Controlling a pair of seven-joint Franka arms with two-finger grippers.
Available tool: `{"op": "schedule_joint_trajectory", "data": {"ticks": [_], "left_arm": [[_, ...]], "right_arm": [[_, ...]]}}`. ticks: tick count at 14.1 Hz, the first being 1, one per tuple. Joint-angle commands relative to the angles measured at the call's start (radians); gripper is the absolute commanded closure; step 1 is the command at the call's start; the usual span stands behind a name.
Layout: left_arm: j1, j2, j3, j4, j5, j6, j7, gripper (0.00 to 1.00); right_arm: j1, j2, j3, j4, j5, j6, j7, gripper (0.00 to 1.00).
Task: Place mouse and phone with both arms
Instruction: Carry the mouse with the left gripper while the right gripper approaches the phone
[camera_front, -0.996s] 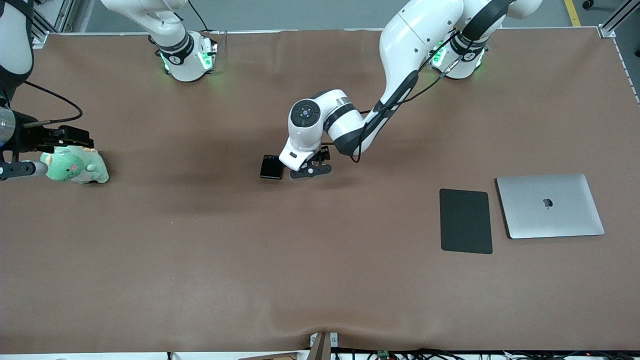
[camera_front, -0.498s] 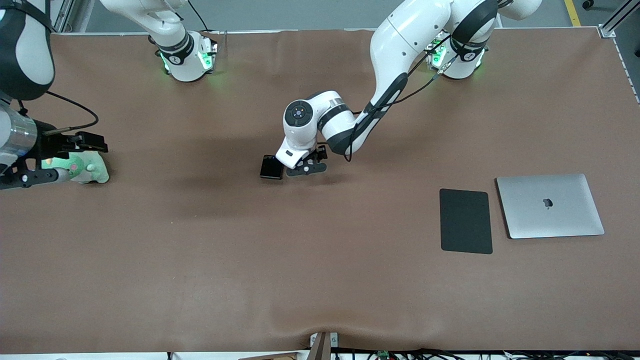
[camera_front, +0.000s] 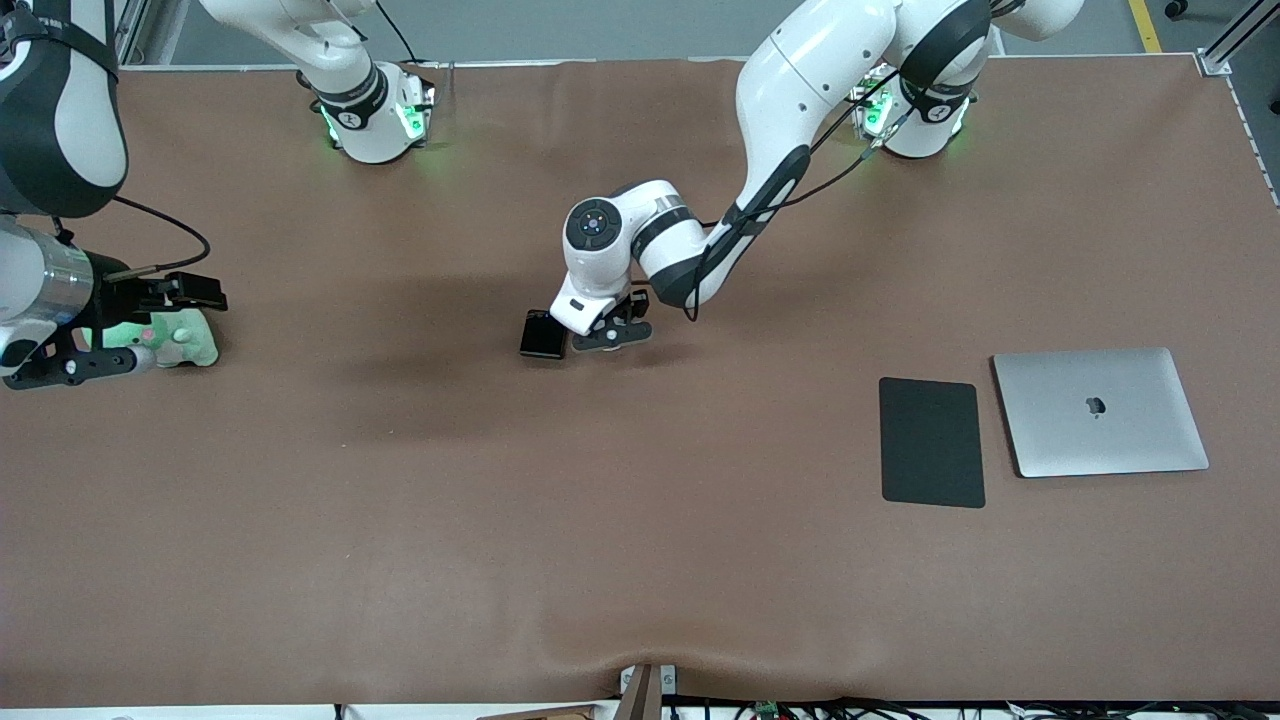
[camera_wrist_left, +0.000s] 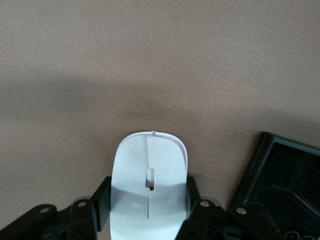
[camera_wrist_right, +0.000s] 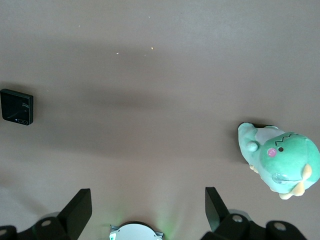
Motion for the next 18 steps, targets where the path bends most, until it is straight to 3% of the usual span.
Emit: {"op": "schedule_joint_trajectory", "data": {"ticks": [1, 4, 9, 15, 18], "left_arm": [[-0.009, -0.005, 0.010, 0.023, 0.027, 0.003, -0.037, 0.95], [0.023, -0.057, 0.010, 0.021, 0.030, -0.048, -0.031, 0.93], [0.110, -0.239, 0.007, 0.015, 0.015, -0.218, 0.060, 0.94], [0.316, -0.438, -0.014, 0.015, -0.028, -0.381, 0.205, 0.99], [0.399, -0.485, -0.013, 0.015, -0.028, -0.467, 0.311, 0.98]], "right_arm": [[0.008, 0.032, -0.008, 0.015, 0.012, -0.013, -0.012, 0.00], [0.013, 0.063, -0.008, 0.015, 0.012, -0.009, -0.012, 0.00], [0.066, 0.063, -0.008, -0.017, 0.054, -0.010, -0.004, 0.00], [0.160, 0.065, -0.008, -0.032, 0.084, 0.005, 0.093, 0.00], [0.212, 0.079, -0.008, -0.032, 0.085, 0.056, 0.155, 0.00]]}}
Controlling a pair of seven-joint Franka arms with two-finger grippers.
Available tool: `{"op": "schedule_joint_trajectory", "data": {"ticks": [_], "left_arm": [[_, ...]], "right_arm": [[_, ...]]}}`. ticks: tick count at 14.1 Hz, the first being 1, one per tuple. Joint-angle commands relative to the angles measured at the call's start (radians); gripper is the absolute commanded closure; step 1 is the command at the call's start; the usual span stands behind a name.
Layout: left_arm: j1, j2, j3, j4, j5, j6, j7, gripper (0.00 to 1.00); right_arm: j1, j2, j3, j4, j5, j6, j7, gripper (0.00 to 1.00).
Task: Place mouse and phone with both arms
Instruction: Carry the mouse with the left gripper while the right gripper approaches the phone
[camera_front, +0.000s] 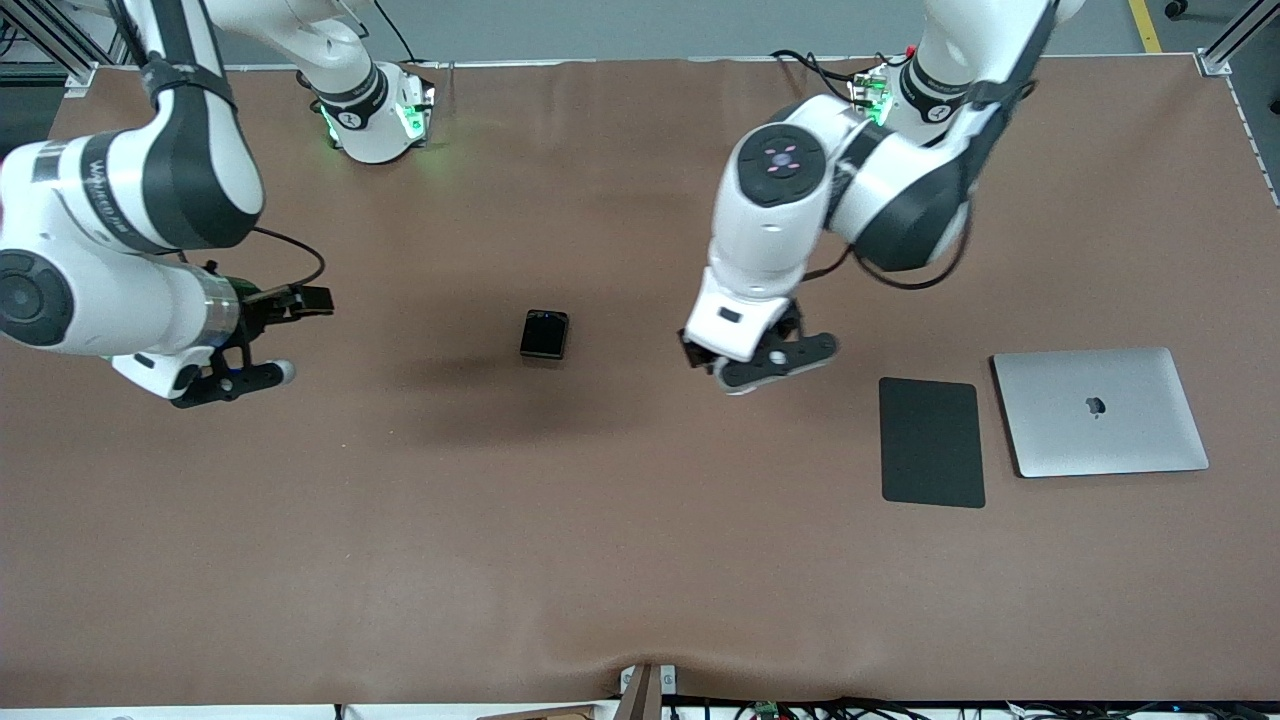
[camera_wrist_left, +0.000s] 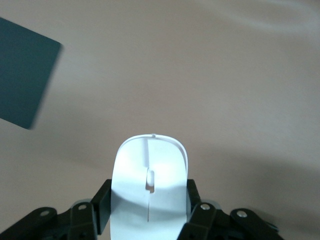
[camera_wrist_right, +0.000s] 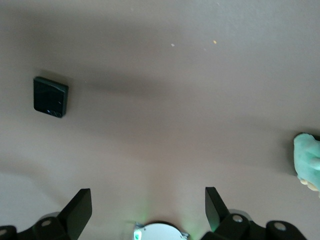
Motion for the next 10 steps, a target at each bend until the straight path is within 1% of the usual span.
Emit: {"op": "schedule_joint_trajectory", "data": {"ticks": [1, 3, 5, 6, 8, 10], "left_arm": [[0.073, -0.053, -0.009, -0.032, -0.013, -0.074, 0.109, 0.98], [0.139, -0.069, -0.009, -0.032, -0.013, -0.128, 0.207, 0.98], [0.211, -0.073, -0.011, -0.032, -0.013, -0.131, 0.324, 0.98], [0.236, -0.072, -0.011, -0.032, -0.014, -0.131, 0.380, 0.98], [0.282, -0.064, -0.011, -0.034, -0.014, -0.131, 0.492, 0.97], [0.334, -0.060, -0.011, -0.045, -0.014, -0.131, 0.606, 0.97]], "right_arm": [[0.047, 0.006, -0.010, -0.002, 0.008, 0.033, 0.079, 0.00], [0.076, 0.017, -0.010, -0.003, 0.017, 0.042, 0.123, 0.00], [0.111, 0.036, -0.010, -0.003, 0.052, 0.047, 0.194, 0.00], [0.130, 0.044, -0.008, -0.008, 0.057, 0.070, 0.221, 0.00], [0.165, 0.049, -0.008, -0.054, 0.066, 0.152, 0.272, 0.00], [0.199, 0.049, -0.008, -0.110, 0.095, 0.224, 0.307, 0.00]]}}
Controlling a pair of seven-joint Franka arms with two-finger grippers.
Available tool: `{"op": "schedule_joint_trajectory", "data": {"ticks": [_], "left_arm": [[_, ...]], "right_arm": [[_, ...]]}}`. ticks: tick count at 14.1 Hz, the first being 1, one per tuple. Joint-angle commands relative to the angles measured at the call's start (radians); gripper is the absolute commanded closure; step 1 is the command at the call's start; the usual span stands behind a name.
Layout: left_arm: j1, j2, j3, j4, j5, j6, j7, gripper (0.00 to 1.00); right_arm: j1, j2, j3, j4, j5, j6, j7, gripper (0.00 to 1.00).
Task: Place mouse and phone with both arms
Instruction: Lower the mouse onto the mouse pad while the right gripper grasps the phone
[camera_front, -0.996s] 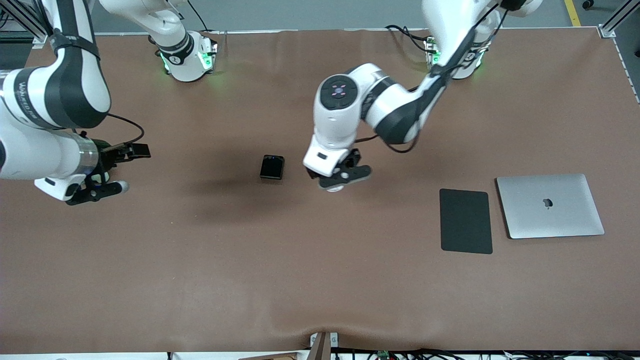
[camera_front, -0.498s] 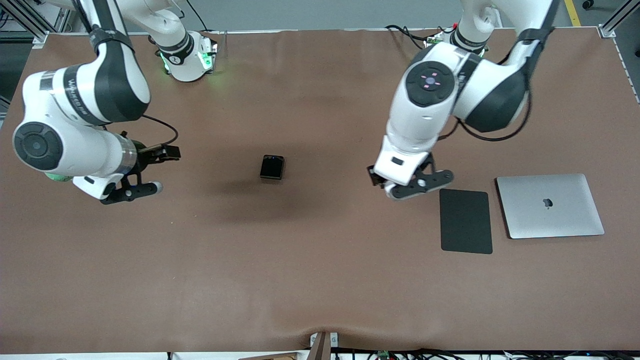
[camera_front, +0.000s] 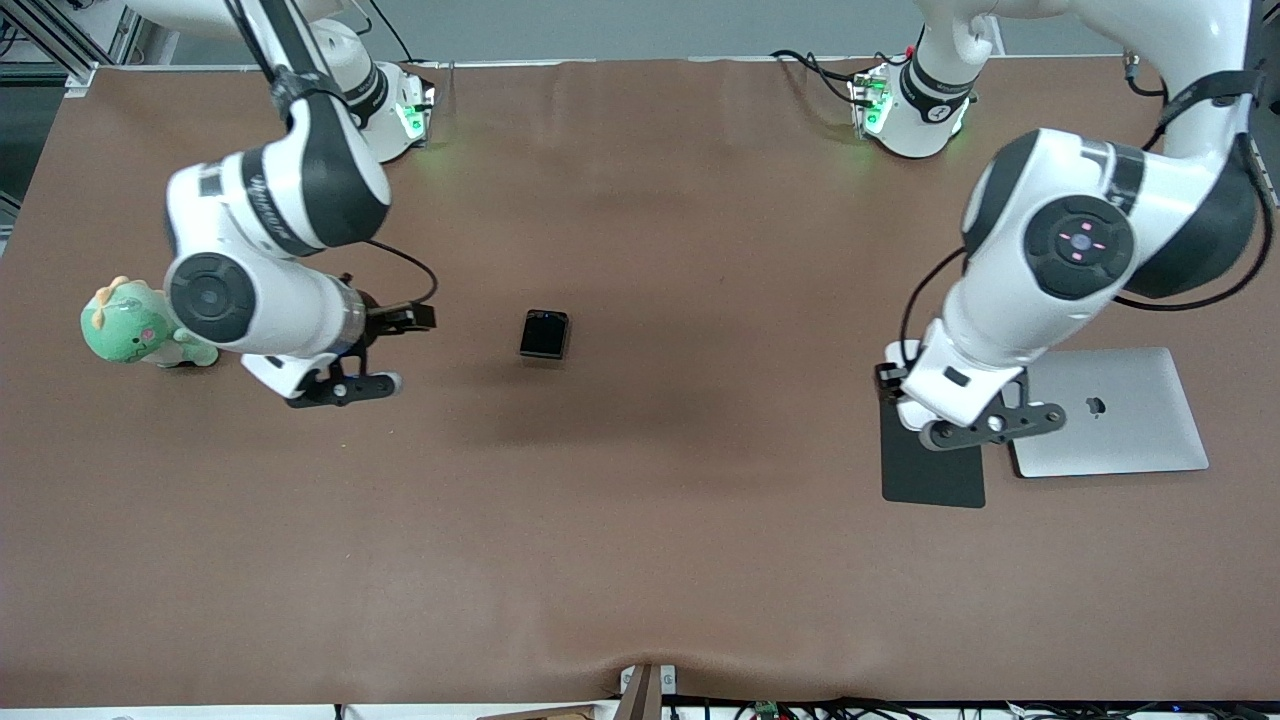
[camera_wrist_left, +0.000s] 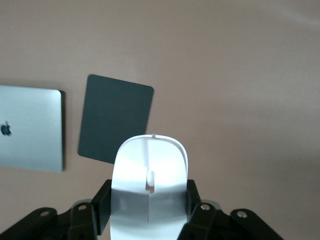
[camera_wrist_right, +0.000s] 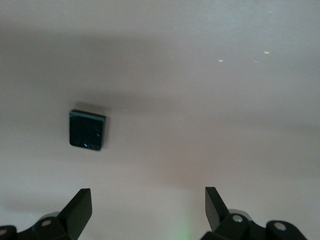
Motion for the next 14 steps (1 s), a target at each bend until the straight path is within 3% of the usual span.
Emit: {"op": "schedule_joint_trajectory", "data": {"ticks": [1, 6, 14], "left_arm": [[0.069, -0.013, -0.011, -0.031, -0.012, -0.008, 0.154, 0.97], [0.168, 0.053, -0.010, -0.035, -0.011, 0.085, 0.340, 1.00], [0.173, 0.223, -0.010, -0.038, -0.009, 0.260, 0.348, 1.00]], "right_arm": [[0.053, -0.008, -0.009, -0.079, 0.043, 0.083, 0.073, 0.00], [0.165, 0.053, -0.009, -0.121, 0.047, 0.204, 0.195, 0.00], [0.265, 0.179, -0.007, -0.154, 0.079, 0.350, 0.196, 0.00]]}}
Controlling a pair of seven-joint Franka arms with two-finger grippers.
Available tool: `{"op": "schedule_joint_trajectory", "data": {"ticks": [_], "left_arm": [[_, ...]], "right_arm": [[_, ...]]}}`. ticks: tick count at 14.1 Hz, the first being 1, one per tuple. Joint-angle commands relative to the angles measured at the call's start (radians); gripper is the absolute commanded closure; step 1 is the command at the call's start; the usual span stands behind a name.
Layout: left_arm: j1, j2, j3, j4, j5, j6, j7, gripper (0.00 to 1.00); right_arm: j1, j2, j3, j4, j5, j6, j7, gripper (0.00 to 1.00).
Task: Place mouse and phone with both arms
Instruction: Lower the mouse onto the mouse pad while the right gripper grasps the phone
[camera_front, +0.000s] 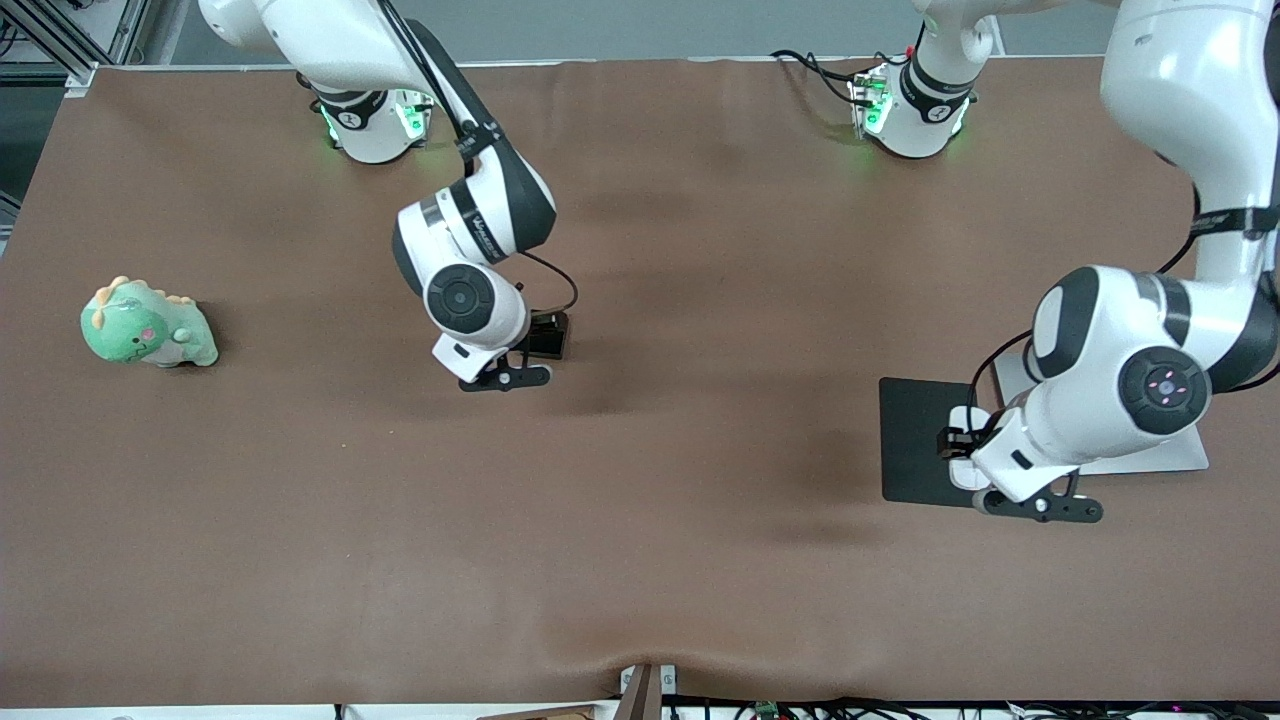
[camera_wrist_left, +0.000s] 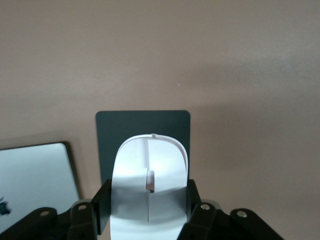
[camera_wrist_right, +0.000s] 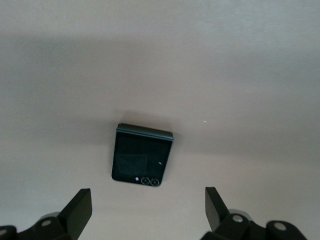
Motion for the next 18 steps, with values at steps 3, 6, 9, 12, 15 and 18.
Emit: {"op": "schedule_joint_trajectory", "data": {"ticks": [3, 6, 9, 12, 15, 18], "left_arm": [[0.012, 0.085, -0.002, -0.005, -0.004, 0.074, 0.015, 1.00], [0.024, 0.104, 0.005, -0.100, 0.002, 0.210, 0.016, 1.00], [0.051, 0.108, 0.005, -0.178, 0.003, 0.296, 0.025, 1.00], [0.062, 0.130, 0.005, -0.181, 0.003, 0.298, 0.041, 1.00], [0.061, 0.144, 0.005, -0.178, 0.003, 0.300, 0.042, 0.86], [0.058, 0.159, 0.005, -0.175, -0.007, 0.310, 0.041, 0.01]], "right_arm": [[0.021, 0.003, -0.009, -0.124, 0.016, 0.165, 0.013, 0.00], [0.021, 0.006, 0.011, -0.163, 0.051, 0.254, 0.013, 0.00], [0.024, 0.025, 0.016, -0.165, 0.096, 0.280, 0.013, 0.00], [0.027, 0.028, 0.018, -0.204, 0.096, 0.321, 0.013, 0.00], [0.030, 0.029, 0.018, -0.225, 0.135, 0.355, 0.015, 0.00], [0.044, 0.043, 0.018, -0.223, 0.198, 0.357, 0.015, 0.00]]}}
